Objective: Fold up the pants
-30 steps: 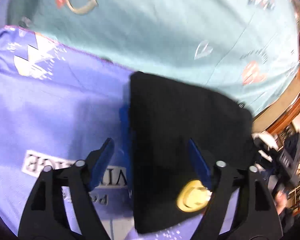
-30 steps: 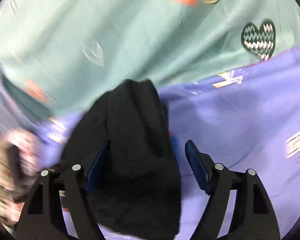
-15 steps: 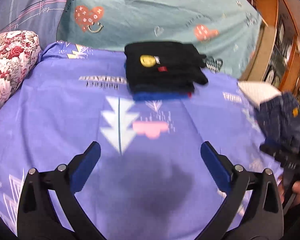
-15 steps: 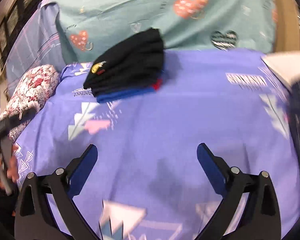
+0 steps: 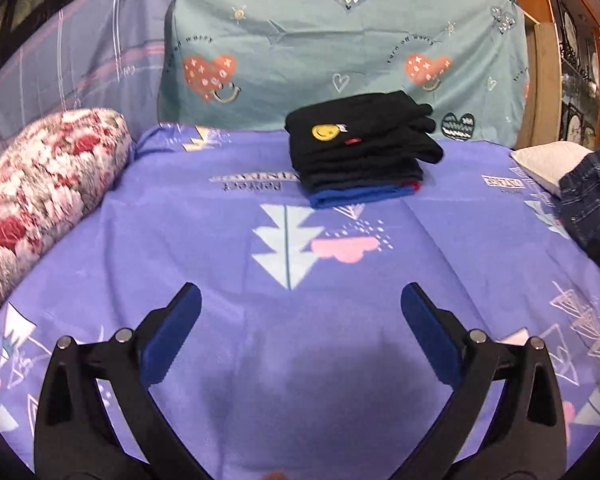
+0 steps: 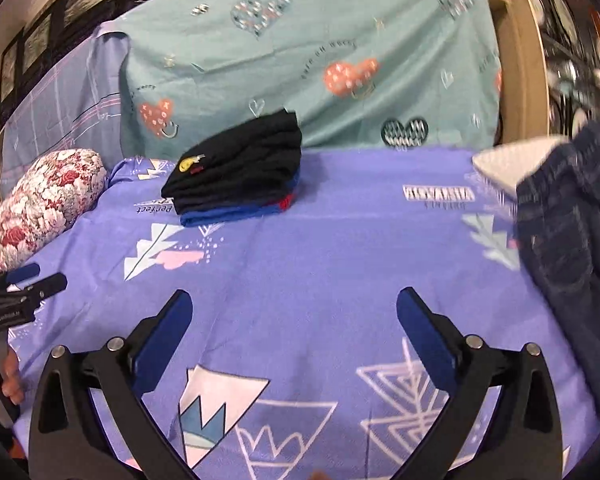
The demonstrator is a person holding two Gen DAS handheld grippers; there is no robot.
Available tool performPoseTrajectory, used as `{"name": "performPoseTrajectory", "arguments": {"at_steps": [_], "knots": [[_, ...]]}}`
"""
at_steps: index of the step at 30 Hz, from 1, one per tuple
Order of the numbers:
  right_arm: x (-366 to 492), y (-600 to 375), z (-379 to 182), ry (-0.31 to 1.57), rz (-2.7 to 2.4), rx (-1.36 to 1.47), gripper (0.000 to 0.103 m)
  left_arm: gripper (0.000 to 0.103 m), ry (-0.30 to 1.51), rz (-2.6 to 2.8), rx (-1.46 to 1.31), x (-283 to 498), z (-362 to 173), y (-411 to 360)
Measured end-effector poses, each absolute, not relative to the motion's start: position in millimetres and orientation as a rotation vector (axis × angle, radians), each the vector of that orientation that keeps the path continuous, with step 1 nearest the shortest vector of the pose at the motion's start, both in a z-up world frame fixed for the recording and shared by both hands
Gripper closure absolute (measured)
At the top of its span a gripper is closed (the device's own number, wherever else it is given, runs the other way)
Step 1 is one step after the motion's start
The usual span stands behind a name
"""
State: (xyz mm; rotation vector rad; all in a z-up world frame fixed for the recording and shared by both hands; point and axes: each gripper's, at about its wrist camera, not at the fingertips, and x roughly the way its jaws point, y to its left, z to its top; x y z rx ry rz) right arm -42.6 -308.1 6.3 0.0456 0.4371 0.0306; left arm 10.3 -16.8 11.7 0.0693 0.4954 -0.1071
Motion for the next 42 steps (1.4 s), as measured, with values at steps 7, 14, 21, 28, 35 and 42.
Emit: {"name": "performPoseTrajectory", "arguments": {"at_steps": [7, 14, 21, 28, 35, 42], "knots": [[-17, -301, -17, 0.554, 0.015, -0.003, 0.001, 0.002, 0.576, -0.096, 0.057, 28, -2, -16], [-7, -306, -25, 0.619, 0.022, 0.025, 0.001, 0.002, 0.584, -0.095, 0.047, 29, -5, -14], [-11, -306, -24, 0.602, -0.015, 0.024, 0.001, 0.002, 0.586, -0.095, 0.064, 29, -5, -17], [-11, -326, -25, 0.600, -0.083, 0.097, 0.001, 0.002, 0.592, -0.083, 0.050, 29, -6, -14], [-14, -313, -22, 0.577, -0.055, 0.027, 0.001, 0.002, 0.629, -0.058, 0.023, 35, -9, -8], [-11, -315, -23, 0.586, -0.053, 0.035, 0.001, 0.002, 0.627, -0.057, 0.030, 35, -9, -8]]}}
